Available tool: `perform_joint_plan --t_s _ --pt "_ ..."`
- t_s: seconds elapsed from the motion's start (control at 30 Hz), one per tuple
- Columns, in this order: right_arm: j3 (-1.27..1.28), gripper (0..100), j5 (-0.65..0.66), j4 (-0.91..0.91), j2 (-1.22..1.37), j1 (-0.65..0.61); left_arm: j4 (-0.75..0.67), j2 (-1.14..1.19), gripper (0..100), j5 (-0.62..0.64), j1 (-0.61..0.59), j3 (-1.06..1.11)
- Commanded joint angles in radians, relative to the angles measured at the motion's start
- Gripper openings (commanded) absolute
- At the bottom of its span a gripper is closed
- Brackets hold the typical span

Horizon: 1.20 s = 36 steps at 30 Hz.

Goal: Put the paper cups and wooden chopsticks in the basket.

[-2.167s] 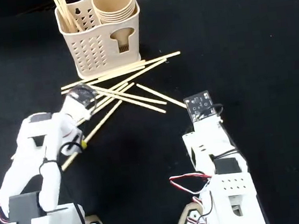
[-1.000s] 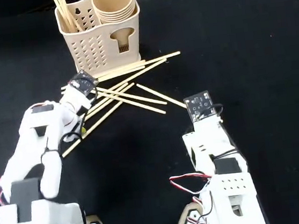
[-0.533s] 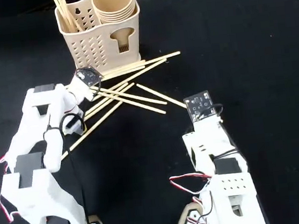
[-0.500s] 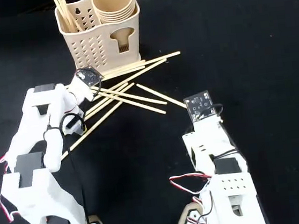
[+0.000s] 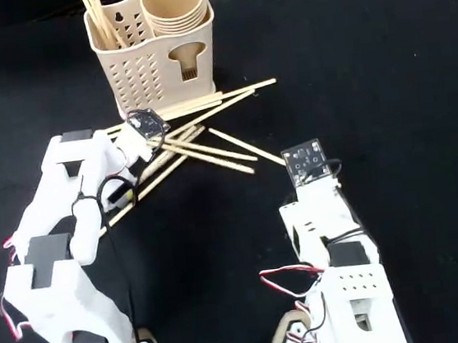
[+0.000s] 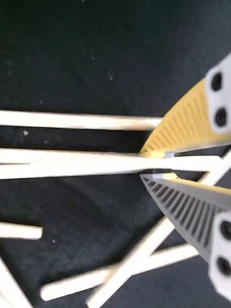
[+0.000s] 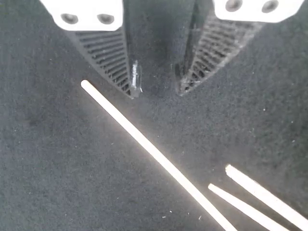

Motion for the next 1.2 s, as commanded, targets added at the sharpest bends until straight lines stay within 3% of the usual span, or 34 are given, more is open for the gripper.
perform_joint_plan --t_s 0.0,0.37,0.5,0.87,1.03,1.17 --pt "-0.004 14.1 0.002 -0.018 -0.012 -0.008 0.068 -0.127 5 -0.008 -0.008 0.004" --pt "-0.004 14.1 0.002 -0.018 -0.012 -0.008 0.081 -0.212 3 -0.014 -0.008 0.137" --pt "-0.004 14.1 0.002 -0.018 -0.012 -0.008 -0.02 -0.203 3 -0.009 -0.013 0.153" --pt "-0.004 14.1 0.002 -0.018 -0.012 -0.008 -0.009 -0.213 4 -0.009 0.056 0.263" --pt "-0.004 14.1 0.002 -0.018 -0.012 -0.008 -0.014 -0.213 17 -0.009 0.048 0.255" --pt "-0.004 14.1 0.002 -0.018 -0.012 -0.008 -0.008 -0.215 19 -0.008 0.048 0.236"
